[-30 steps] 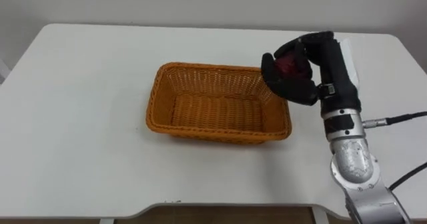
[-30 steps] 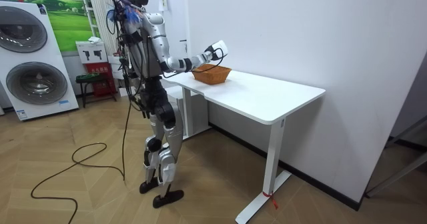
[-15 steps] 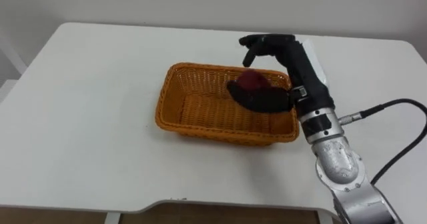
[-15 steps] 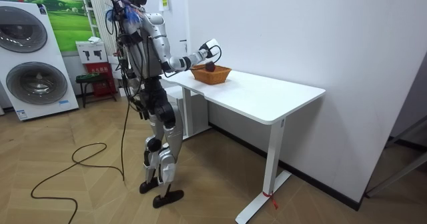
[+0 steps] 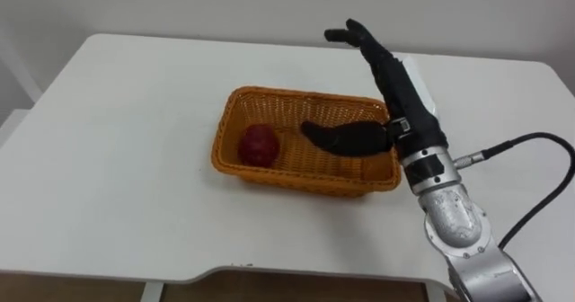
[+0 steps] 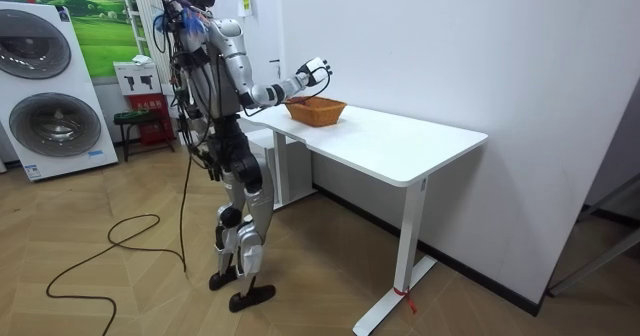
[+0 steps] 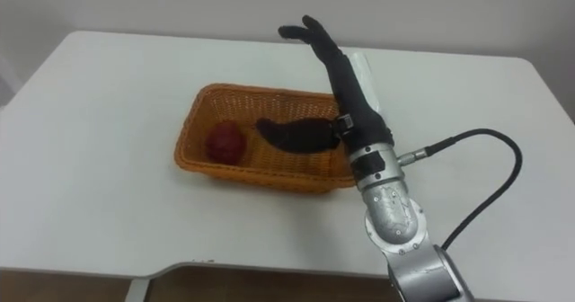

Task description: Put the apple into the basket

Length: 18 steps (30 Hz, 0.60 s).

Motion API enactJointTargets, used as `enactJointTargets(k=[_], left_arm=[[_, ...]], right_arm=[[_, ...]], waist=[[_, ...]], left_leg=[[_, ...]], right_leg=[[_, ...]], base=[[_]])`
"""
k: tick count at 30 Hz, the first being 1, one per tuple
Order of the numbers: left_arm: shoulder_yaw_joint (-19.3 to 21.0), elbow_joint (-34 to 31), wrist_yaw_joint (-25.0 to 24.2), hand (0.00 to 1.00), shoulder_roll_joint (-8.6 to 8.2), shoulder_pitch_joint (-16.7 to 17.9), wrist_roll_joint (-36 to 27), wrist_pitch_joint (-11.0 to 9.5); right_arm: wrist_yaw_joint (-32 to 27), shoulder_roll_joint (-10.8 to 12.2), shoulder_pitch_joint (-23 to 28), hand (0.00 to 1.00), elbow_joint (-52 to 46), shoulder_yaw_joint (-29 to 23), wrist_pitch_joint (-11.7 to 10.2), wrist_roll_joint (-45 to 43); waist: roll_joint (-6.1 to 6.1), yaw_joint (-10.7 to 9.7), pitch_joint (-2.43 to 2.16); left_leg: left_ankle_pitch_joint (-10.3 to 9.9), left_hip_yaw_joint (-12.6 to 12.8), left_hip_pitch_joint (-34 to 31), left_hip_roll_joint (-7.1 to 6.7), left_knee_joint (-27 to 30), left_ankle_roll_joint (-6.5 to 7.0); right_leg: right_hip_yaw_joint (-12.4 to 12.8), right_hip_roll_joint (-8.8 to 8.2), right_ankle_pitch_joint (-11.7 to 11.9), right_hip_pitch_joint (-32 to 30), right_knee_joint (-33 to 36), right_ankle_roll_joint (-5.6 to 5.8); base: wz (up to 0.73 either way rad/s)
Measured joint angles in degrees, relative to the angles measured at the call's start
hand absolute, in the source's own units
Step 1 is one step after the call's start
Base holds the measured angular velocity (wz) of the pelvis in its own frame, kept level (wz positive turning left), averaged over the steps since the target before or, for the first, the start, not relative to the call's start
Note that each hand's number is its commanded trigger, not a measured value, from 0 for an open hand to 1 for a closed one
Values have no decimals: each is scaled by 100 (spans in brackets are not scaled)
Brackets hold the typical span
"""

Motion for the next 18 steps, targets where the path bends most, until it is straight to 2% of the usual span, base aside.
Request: enactJointTargets(k=[6, 9, 12, 13, 15, 17, 18], left_arm=[[6, -2, -3, 0, -1, -1, -3, -13], [205, 10, 2, 0, -5, 54, -3, -60], [493, 21, 50, 0, -6, 133, -51, -149], [588, -7, 69, 0, -9, 211, -41, -162], [800, -65, 120, 0, -12, 386, -39, -216], [1011, -69, 167, 0, -8, 518, -39, -280], [1068, -78, 169, 0, -7, 543, -34, -290]], right_arm=[[-22, -14, 1, 0, -4, -205, -9, 0], [-188, -34, 2, 0, -47, -482, -27, -18], [-613, -43, 2, 0, -210, -1102, -50, 91], [-872, -49, 4, 0, -257, -1367, -125, 76], [-1175, -90, 28, 0, -259, -1819, -274, 155], [-1657, -290, 54, 0, -258, -2381, -291, 307], [-1777, -314, 70, 0, -258, -2553, -303, 326]], waist=[[-2, -90, 7], [-27, -182, 0], [-55, -222, -9], [-71, -252, -19], [-103, -373, -11], [-151, -530, -5], [-189, -570, -26]], left_leg=[[0, 1, 48, 0, -13, 0], [0, 0, 48, -1, -31, 0], [1, 44, 12, -6, -22, 2], [1, 71, 33, -6, -22, 2], [1, 67, 57, -8, -30, 2], [1, 69, 9, -12, -31, 2], [1, 82, 10, -12, -30, 2]], right_leg=[[-1, 2, 0, 48, -6, 0], [3, 1, -1, 29, -6, 1], [24, -2, -3, -19, -3, 3], [51, 2, -6, -29, -6, 7], [30, 0, -11, -18, -24, 14], [37, -2, -19, -34, -31, 22], [48, -1, -20, -72, -28, 22]], base=[[0], [0], [-4], [-5], [2], [0], [-4]])
